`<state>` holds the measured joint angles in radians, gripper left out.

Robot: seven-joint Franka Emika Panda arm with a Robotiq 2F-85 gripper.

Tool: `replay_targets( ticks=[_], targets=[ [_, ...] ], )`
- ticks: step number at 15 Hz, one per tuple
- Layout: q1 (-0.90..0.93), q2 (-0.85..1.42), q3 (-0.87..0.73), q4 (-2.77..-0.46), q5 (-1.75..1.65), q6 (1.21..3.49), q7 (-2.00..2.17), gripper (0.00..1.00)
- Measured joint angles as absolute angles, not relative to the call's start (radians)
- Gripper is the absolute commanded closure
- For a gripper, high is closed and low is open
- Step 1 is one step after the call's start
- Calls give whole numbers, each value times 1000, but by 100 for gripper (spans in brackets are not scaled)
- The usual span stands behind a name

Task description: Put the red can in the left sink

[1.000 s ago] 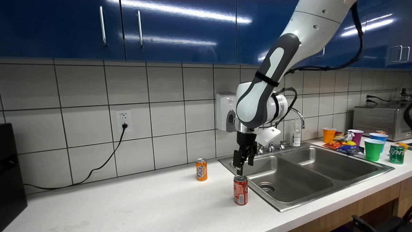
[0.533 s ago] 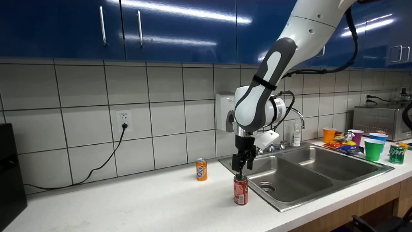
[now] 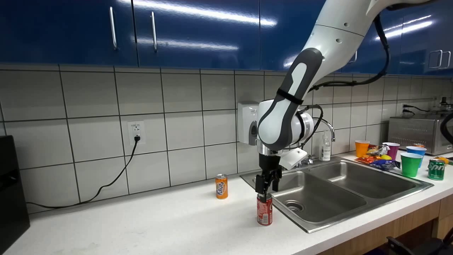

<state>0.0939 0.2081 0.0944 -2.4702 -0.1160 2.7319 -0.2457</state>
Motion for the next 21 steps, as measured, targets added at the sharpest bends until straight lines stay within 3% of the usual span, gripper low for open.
replay_targets(
  ticks=[21],
  targets=[
    [100,325,92,-2402,-170,2762,-229,0]
  ],
)
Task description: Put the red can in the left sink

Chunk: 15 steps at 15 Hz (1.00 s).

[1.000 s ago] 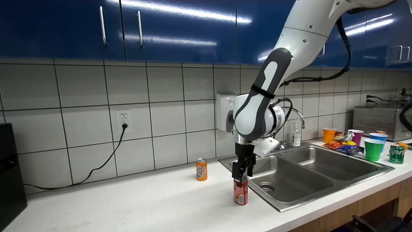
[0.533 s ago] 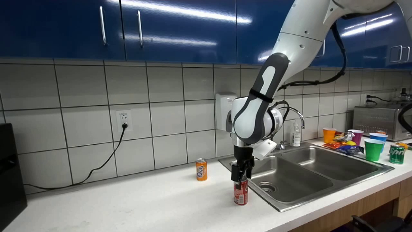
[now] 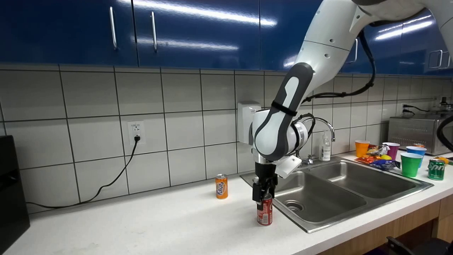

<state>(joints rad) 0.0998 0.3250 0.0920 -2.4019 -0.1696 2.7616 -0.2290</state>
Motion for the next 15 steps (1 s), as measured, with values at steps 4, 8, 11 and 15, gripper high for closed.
replay_targets(
  ticks=[4,8,11,15],
  targets=[
    [102,343,89,-2387,-170,2762,-229,0],
    [105,356,82,-2375,-172,2762,-228,0],
    [105,363,78,-2368,-175,2763,-228,34],
    [106,373,78,-2359,-177,2765,-228,62]
  ],
)
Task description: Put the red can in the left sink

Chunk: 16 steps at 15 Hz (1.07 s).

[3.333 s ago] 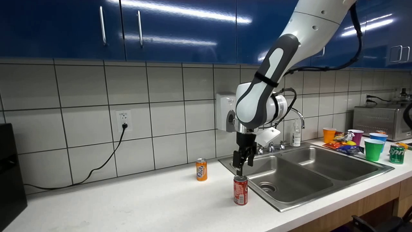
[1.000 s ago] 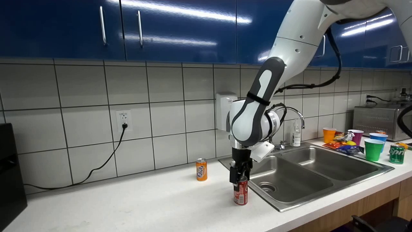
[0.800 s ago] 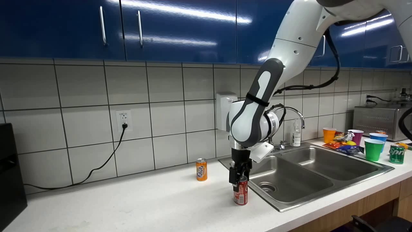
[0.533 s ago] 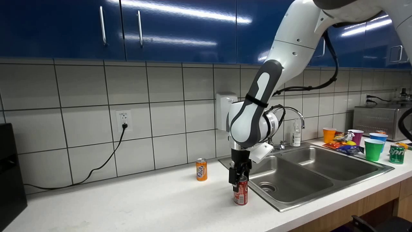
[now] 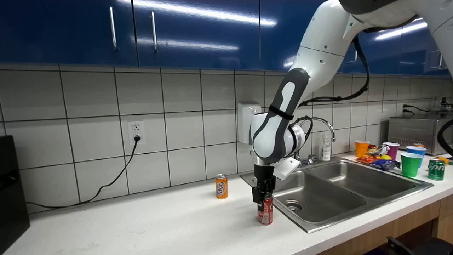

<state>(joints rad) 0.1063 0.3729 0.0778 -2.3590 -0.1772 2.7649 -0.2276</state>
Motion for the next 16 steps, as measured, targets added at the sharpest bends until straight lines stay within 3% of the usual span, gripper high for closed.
replay_targets(
  ticks=[16],
  targets=[
    [106,373,53,-2346,-178,2765,-228,62]
  ],
)
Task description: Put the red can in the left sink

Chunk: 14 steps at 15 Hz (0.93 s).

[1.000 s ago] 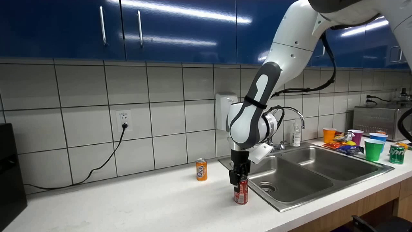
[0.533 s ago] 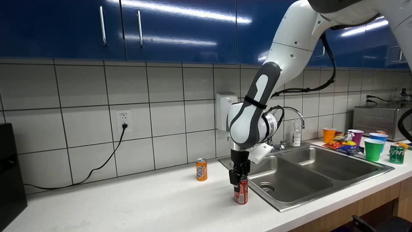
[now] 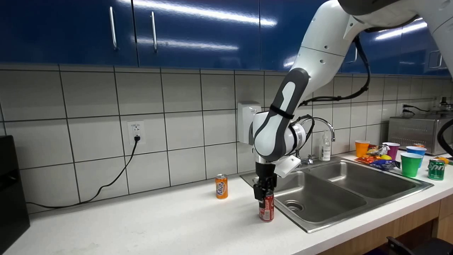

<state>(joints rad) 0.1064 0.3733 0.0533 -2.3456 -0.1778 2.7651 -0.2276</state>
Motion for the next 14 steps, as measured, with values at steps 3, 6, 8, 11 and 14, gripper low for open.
replay_targets(
  ticks=[3,6,8,11,14],
  targets=[
    [106,365,50,-2339,-178,2765,-228,62],
    [106,353,50,-2337,-178,2765,-228,62],
    [106,339,50,-2337,-178,2763,-228,62],
    [106,314,50,-2337,-178,2757,-228,62],
    [106,283,51,-2340,-176,2738,-228,62]
  ],
)
